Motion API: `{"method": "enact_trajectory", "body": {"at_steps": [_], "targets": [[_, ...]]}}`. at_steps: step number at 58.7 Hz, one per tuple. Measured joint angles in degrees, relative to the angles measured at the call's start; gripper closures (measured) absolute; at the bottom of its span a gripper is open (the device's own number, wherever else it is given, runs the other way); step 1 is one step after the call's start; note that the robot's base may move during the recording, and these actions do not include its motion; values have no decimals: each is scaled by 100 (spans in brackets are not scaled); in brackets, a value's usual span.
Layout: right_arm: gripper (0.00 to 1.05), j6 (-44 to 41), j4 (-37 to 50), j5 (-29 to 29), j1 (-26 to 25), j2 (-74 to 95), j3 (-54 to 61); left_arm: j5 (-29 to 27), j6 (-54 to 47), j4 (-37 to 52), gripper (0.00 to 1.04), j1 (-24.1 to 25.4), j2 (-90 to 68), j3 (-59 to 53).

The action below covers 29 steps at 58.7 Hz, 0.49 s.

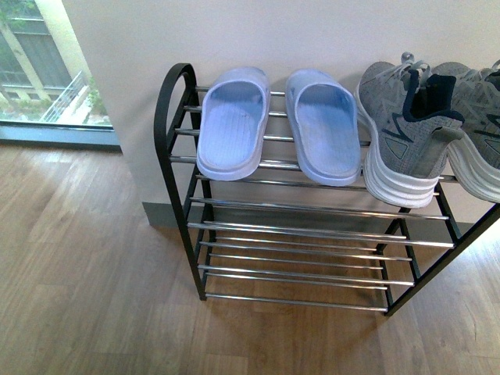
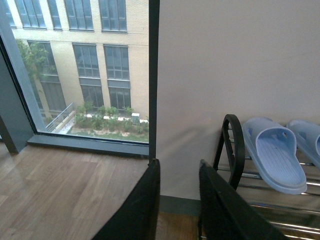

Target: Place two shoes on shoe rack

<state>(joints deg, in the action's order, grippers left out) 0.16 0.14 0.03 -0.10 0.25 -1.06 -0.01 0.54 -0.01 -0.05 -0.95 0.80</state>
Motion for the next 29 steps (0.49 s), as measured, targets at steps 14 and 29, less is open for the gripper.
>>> {"method": "enact_trajectory", "body": {"at_steps": [14, 29], "targets": [[9, 2, 0, 0, 0, 0, 0, 0, 0, 0, 21, 2, 0, 0], [9, 2, 0, 0, 0, 0, 0, 2, -13, 0, 9, 0, 0, 0]]}}
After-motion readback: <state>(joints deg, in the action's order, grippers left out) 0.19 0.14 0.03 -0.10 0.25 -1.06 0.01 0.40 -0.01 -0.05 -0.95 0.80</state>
